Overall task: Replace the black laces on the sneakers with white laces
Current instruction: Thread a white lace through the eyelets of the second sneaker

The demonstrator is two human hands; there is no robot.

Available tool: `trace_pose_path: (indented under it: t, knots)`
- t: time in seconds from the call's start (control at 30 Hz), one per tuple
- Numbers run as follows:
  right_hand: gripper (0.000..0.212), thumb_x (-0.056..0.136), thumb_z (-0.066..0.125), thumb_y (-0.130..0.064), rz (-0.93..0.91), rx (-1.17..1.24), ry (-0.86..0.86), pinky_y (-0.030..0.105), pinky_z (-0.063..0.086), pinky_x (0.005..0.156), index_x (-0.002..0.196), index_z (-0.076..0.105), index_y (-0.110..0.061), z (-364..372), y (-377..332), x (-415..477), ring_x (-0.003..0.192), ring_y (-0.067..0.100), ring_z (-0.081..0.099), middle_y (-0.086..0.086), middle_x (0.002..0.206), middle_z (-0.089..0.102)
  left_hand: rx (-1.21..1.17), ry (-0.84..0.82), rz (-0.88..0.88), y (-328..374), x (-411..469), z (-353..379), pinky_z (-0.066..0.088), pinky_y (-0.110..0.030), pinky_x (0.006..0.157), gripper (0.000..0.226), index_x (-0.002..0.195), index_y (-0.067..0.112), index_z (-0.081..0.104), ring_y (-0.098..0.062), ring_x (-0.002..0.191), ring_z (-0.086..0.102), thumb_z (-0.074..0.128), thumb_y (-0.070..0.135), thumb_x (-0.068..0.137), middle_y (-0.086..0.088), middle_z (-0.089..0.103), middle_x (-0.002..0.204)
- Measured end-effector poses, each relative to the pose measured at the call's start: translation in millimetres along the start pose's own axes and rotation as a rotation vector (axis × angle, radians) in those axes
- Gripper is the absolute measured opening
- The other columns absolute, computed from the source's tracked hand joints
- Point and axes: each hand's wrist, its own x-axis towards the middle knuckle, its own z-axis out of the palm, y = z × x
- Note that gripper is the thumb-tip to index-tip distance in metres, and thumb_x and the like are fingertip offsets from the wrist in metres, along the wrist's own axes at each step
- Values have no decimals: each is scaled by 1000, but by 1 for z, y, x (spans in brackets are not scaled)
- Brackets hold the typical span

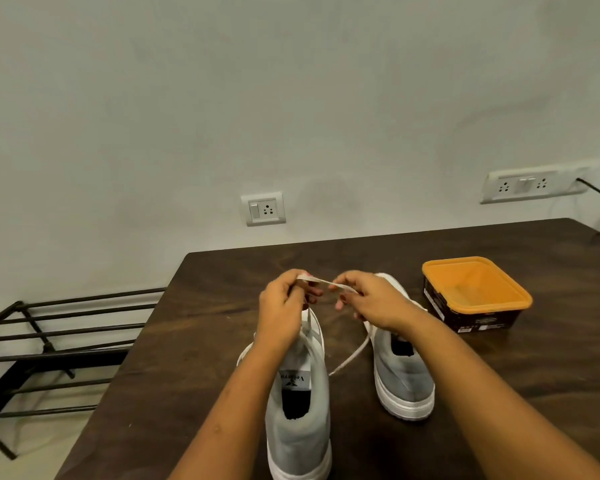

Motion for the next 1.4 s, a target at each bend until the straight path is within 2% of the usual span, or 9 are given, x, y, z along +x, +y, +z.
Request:
trace_pose_path:
  t: [0.17, 0.27, 0.37, 0.53, 0.57, 0.7, 0.9, 1.17, 1.4]
  knots:
    - [21, 101, 38, -23, 109, -368, -90, 37, 44, 94, 110, 57, -20, 12, 23, 3, 108, 28, 54, 10, 114, 56, -187, 2, 81, 31, -9, 1, 51, -28, 59, 24, 80, 10, 66, -17, 64, 62, 50, 1, 94, -3, 64, 66]
    - [11, 98, 45, -22, 121, -495, -35, 36, 40, 90, 89, 49, -27, 11, 12, 8, 113, 35, 50, 13, 116, 49, -53, -382, 100, 51, -20, 5, 56, -30, 70, 14, 84, 8, 67, -15, 75, 65, 60, -3, 83, -3, 67, 78]
    - [23, 94, 44, -10, 160, -325, 40, 29, 43, 85, 98, 63, -21, 7, 13, 13, 106, 27, 58, 9, 114, 62, 246, -848, 27, 49, -25, 4, 51, -22, 88, 30, 99, 14, 69, -6, 96, 63, 63, -5, 77, 4, 68, 99]
    - [41, 91, 42, 8, 152, -72, -21, 22, 44, 92, 117, 66, -12, 3, 23, 10, 115, 17, 57, 7, 123, 62, 799, -255, -73, 1, -8, -11, 48, -35, 88, 14, 81, 35, 59, -17, 104, 55, 63, 23, 76, 10, 58, 101]
    - [41, 91, 41, 9, 154, 73, -31, 23, 47, 90, 120, 64, -10, 3, 21, 9, 111, 15, 59, 7, 121, 63, 884, -235, -169, -6, -6, -14, 48, -36, 88, 7, 78, 32, 59, -20, 104, 55, 64, 37, 77, 6, 59, 104]
    - [26, 100, 43, -11, 117, 409, -37, 14, 45, 59, 105, 68, -10, 8, 9, 10, 63, 8, 56, 1, 90, 68, 991, -424, -554, -26, -6, -11, 52, -37, 86, 66, 92, 12, 70, -29, 100, 61, 54, 72, 70, -12, 66, 105]
    - [22, 100, 41, -8, 122, 181, -93, 20, 44, 55, 111, 58, -17, 28, 9, 11, 61, 12, 51, 0, 89, 70, 626, -468, -659, -23, -2, -21, 45, -20, 55, 3, 82, 12, 67, -13, 64, 56, 69, 15, 81, -6, 61, 78]
    - [15, 92, 60, -9, 112, -33, -144, 6, 37, 50, 96, 75, -11, 44, 12, 12, 56, -2, 52, -8, 76, 66, 499, -388, -645, -27, 0, -28, 31, -11, 35, 29, 97, 4, 72, -8, 46, 42, 47, -6, 86, -2, 54, 61]
    - [23, 90, 58, -2, 87, -137, -85, 6, 40, 59, 98, 77, -14, 51, 11, 16, 73, 2, 59, 4, 95, 73, 581, -337, -605, -44, 2, -24, 52, -33, 85, 18, 68, 21, 71, -27, 94, 64, 64, 15, 83, -11, 71, 94]
